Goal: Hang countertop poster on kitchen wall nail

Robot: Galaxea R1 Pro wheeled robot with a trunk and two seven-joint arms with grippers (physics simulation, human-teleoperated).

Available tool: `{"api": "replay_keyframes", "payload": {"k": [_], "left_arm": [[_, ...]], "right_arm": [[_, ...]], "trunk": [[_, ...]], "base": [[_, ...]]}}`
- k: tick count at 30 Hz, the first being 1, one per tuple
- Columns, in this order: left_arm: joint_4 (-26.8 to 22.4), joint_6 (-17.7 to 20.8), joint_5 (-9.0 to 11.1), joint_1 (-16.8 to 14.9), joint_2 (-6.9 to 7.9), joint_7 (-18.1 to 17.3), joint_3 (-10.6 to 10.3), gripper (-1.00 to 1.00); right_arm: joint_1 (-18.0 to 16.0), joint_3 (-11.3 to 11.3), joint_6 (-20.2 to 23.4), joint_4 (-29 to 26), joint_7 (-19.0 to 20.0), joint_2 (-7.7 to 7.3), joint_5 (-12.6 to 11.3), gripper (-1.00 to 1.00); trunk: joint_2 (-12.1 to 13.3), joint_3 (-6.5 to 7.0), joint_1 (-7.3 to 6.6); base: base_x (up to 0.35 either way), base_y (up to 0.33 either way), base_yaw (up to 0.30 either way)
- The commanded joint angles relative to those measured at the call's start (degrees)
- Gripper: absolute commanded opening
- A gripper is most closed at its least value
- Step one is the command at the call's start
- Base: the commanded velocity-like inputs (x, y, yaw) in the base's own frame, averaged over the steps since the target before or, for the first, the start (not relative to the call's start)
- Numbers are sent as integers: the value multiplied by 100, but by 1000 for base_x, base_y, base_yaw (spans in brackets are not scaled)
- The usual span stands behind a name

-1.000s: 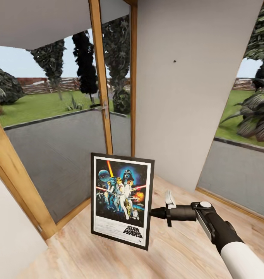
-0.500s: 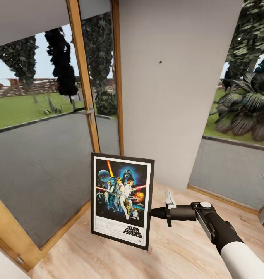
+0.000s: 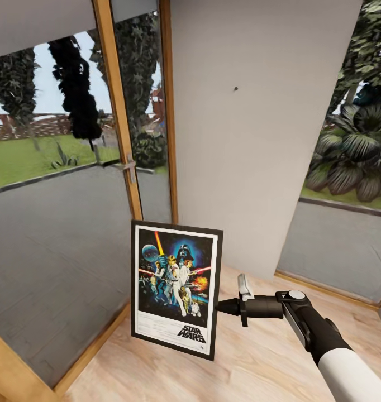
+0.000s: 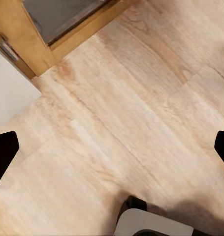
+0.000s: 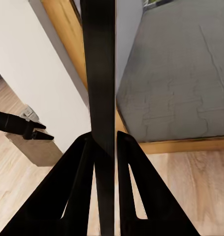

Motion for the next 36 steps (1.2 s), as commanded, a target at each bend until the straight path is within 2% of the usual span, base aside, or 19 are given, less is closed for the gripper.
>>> {"api": "replay_keyframes", "payload": {"k": [1, 11, 36], "left_arm": [[-1, 6, 0, -2, -2, -34, 15, 100], [-2, 4, 0, -2, -2, -34, 14, 100], [-5, 4, 0, -2, -3, -34, 15, 100]], "right_arm": [[-8, 16, 77, -2, 20, -5, -30, -100], [-5, 16, 83, -2, 20, -5, -30, -100], [-5, 9, 85, 8, 20, -4, -30, -100]], "trunk": [[-11, -11, 6], [-11, -11, 6], [-11, 1, 6]], "base": [[242, 284, -2], [242, 284, -109], [242, 280, -288]]}}
